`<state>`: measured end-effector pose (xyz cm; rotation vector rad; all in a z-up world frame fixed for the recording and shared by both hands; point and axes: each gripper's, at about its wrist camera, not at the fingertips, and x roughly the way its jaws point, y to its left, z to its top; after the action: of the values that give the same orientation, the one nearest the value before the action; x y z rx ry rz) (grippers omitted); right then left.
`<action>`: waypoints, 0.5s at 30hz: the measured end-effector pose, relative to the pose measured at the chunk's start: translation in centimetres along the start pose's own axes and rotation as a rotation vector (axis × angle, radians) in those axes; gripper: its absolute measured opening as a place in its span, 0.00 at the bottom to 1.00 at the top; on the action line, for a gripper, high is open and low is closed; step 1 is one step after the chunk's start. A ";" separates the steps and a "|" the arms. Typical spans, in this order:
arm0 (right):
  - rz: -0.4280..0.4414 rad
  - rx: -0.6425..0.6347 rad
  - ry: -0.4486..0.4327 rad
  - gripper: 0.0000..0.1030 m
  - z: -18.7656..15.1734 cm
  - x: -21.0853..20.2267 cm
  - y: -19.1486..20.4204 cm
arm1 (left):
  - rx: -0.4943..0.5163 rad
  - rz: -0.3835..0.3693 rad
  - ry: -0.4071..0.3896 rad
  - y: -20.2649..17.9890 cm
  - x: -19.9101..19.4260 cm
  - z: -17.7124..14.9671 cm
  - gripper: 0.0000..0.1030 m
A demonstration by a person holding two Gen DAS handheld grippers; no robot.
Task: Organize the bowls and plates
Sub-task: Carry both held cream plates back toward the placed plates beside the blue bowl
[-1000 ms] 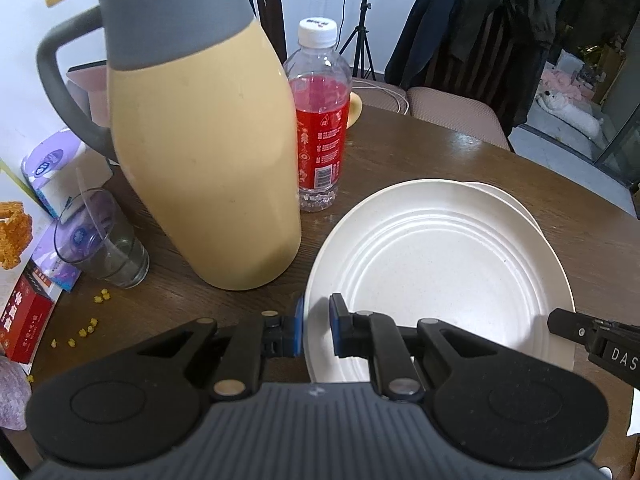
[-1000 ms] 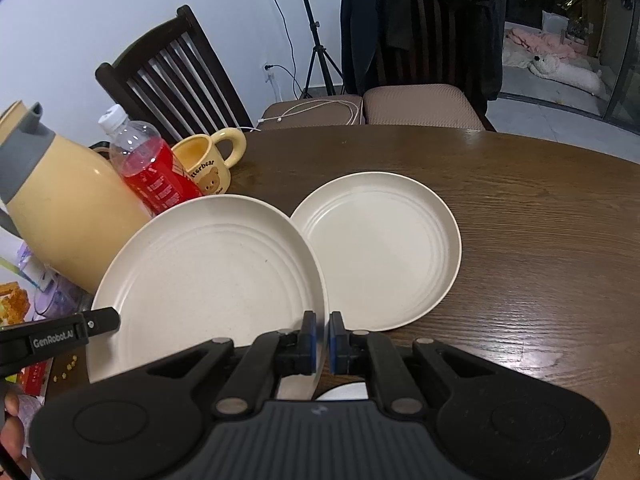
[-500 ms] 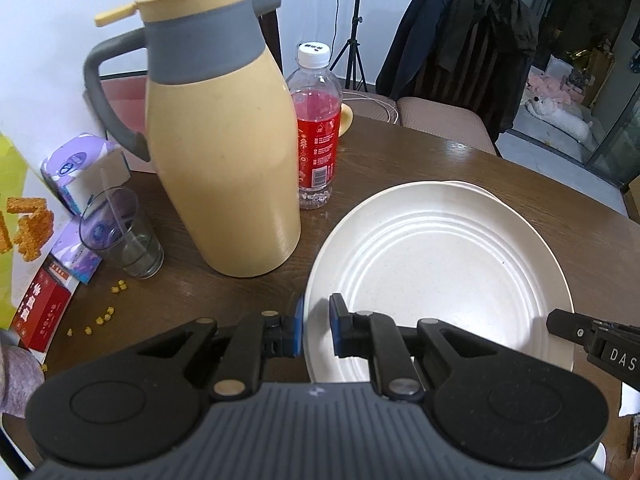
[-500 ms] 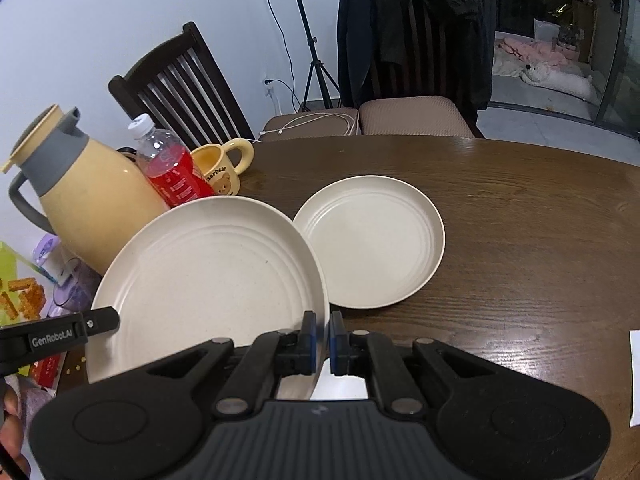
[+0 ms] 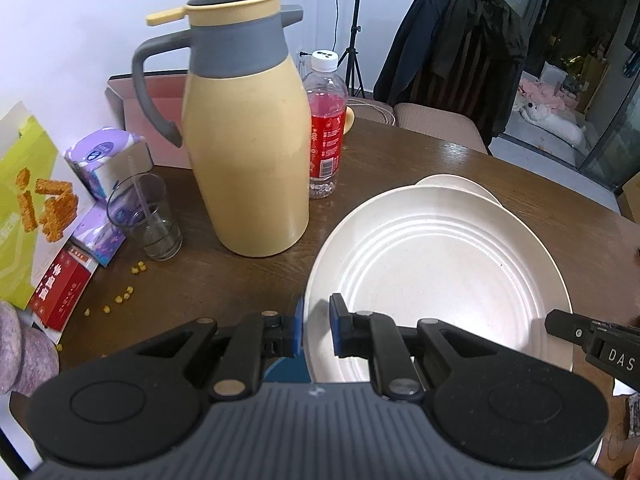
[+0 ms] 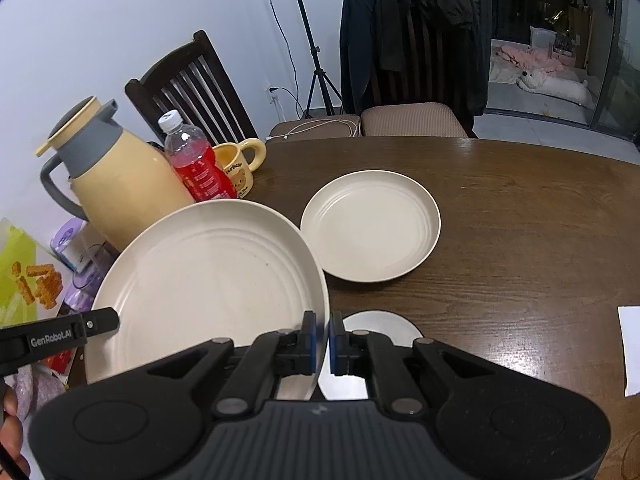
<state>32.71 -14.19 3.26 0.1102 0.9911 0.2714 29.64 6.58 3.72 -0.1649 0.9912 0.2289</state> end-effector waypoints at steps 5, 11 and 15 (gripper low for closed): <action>0.003 -0.005 -0.007 0.06 -1.3 -1.1 0.6 | -0.002 -0.002 -0.007 0.8 -1.1 -1.0 0.14; 0.004 -0.013 -0.013 0.06 -2.8 -2.4 1.5 | -0.004 -0.006 -0.014 1.9 -2.4 -2.4 0.14; 0.005 -0.019 -0.018 0.06 -3.8 -3.2 2.1 | -0.006 -0.008 -0.019 2.7 -3.3 -3.4 0.14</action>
<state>27.48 -13.17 4.19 0.0976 0.9702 0.2841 24.46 8.00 4.53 -0.1719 0.9712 0.2261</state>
